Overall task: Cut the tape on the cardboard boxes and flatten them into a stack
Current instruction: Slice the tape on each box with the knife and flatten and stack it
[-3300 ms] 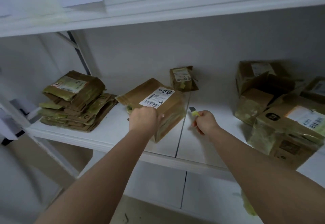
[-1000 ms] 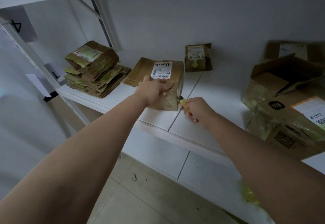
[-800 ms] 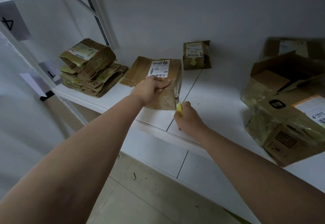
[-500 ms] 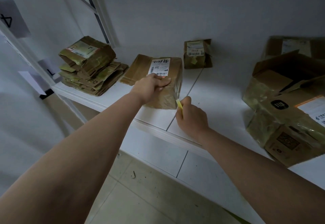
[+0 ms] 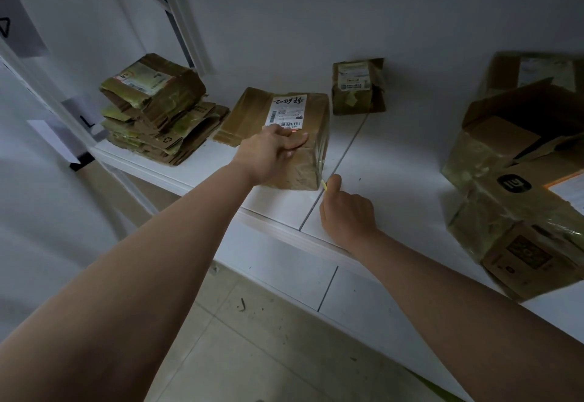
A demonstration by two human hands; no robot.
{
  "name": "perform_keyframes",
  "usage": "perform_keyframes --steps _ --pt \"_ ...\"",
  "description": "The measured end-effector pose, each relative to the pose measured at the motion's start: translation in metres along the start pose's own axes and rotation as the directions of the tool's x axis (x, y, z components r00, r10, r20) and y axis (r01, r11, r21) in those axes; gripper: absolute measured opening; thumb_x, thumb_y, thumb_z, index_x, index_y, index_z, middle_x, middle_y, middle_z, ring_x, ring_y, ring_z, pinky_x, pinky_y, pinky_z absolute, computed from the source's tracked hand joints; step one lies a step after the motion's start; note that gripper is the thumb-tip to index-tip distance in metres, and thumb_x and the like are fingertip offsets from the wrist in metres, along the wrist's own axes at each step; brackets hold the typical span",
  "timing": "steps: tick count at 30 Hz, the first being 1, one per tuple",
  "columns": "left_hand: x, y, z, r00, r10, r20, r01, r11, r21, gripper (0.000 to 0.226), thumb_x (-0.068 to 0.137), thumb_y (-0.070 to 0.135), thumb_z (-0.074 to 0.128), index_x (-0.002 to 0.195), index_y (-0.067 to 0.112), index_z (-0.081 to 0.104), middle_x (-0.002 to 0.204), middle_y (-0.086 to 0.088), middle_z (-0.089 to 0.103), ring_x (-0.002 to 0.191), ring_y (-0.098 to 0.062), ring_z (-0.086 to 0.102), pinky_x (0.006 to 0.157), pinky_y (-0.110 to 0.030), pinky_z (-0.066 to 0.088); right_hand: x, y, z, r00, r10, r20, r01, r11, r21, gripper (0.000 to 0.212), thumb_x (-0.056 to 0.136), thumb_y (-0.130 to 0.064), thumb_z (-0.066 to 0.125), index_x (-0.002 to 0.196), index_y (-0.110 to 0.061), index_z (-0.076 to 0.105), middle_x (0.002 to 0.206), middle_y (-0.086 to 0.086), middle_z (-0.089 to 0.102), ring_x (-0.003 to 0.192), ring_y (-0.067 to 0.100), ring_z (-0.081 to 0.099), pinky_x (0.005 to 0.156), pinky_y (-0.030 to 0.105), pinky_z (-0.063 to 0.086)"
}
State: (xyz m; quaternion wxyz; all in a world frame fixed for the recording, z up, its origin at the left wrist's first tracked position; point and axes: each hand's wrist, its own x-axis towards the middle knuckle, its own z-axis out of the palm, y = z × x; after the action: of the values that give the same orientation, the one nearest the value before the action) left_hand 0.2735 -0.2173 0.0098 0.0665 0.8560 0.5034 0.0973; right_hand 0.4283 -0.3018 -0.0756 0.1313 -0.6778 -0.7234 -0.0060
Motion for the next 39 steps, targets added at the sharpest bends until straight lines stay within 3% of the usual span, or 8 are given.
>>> perform_keyframes --steps 4,7,9,16,23,29,33,39 --pt "0.002 0.006 -0.001 0.997 -0.075 -0.023 0.074 0.996 -0.058 0.039 0.094 0.038 0.047 0.131 0.041 0.056 0.137 0.004 0.051 0.124 -0.020 0.048 0.092 -0.031 0.040 0.003 0.001 0.000 0.998 -0.007 0.061 0.006 1.000 0.013 0.040 0.096 -0.010 0.035 0.134 -0.002 0.024 0.100 0.012 0.066 0.083 0.034 0.063 0.060 0.033 0.032" --pt "0.009 0.018 0.003 0.976 -0.164 -0.146 0.139 0.977 -0.164 0.031 0.086 0.058 0.052 0.099 0.036 0.069 0.105 0.005 0.065 0.096 -0.018 0.061 0.075 -0.030 0.047 0.002 0.004 0.000 0.994 -0.027 0.109 0.026 1.000 0.009 0.035 0.096 -0.012 0.035 0.130 -0.004 0.027 0.103 0.012 0.065 0.087 0.034 0.063 0.062 0.033 0.032" --pt "0.017 0.030 0.010 0.960 -0.186 -0.210 0.173 0.982 -0.080 0.041 0.079 0.071 0.054 0.084 0.031 0.057 0.099 0.001 0.060 0.087 -0.021 0.059 0.071 -0.032 0.047 0.001 0.006 -0.002 0.991 -0.026 0.128 0.022 0.999 0.029 0.030 0.096 -0.012 0.036 0.125 -0.004 0.031 0.103 0.013 0.065 0.088 0.035 0.062 0.062 0.033 0.032" --pt "0.027 0.042 0.023 0.939 -0.308 -0.156 0.324 0.941 0.094 0.069 0.077 0.054 0.067 0.131 0.021 0.039 0.135 -0.008 0.042 0.124 -0.042 0.045 0.091 -0.063 0.044 -0.001 0.015 -0.004 0.989 -0.011 0.149 -0.007 0.993 0.118 0.027 0.097 -0.020 0.037 0.119 -0.004 0.037 0.104 0.016 0.064 0.089 0.037 0.061 0.063 0.034 0.035" --pt "-0.007 0.008 -0.003 0.991 -0.130 -0.027 0.131 0.991 0.032 0.059 0.087 0.026 0.063 0.142 0.021 0.042 0.129 -0.008 0.044 0.114 -0.029 0.050 0.095 -0.042 0.045 0.005 0.025 -0.002 0.972 0.189 0.138 -0.226 0.909 0.351 0.032 0.101 -0.032 0.030 0.112 -0.004 0.043 0.109 0.017 0.062 0.097 0.037 0.059 0.070 0.035 0.037" --pt "-0.037 -0.033 -0.024 0.962 -0.268 -0.057 0.274 0.938 0.213 0.061 0.081 -0.004 0.052 0.134 0.024 0.045 0.131 -0.007 0.054 0.118 -0.032 0.052 0.108 -0.048 0.032 0.004 0.034 0.005 0.983 0.176 0.056 -0.182 0.861 0.475 0.026 0.100 -0.033 0.032 0.112 -0.014 0.045 0.094 0.017 0.066 0.089 0.037 0.062 0.074 0.037 0.045" --pt "-0.036 -0.027 -0.015 0.964 -0.262 -0.036 0.264 0.961 0.079 0.050 0.082 0.009 0.060 0.127 0.016 0.040 0.124 -0.014 0.052 0.109 -0.038 0.055 0.084 -0.043 0.046 0.002 0.031 0.007 0.998 0.064 -0.015 -0.052 0.912 0.406 0.038 0.097 -0.040 0.026 0.118 -0.016 0.045 0.089 0.013 0.067 0.084 0.038 0.061 0.069 0.035 0.042" --pt "-0.033 -0.021 -0.013 0.971 -0.238 0.015 0.233 0.960 0.157 0.074 0.088 0.051 0.060 0.151 0.034 0.024 0.159 -0.010 0.018 0.146 -0.035 0.014 0.114 -0.047 0.021 -0.004 0.030 0.007 0.992 -0.076 -0.103 0.109 0.926 0.360 0.051 0.088 -0.042 0.016 0.116 -0.012 0.047 0.079 0.014 0.066 0.076 0.039 0.060 0.060 0.034 0.035"
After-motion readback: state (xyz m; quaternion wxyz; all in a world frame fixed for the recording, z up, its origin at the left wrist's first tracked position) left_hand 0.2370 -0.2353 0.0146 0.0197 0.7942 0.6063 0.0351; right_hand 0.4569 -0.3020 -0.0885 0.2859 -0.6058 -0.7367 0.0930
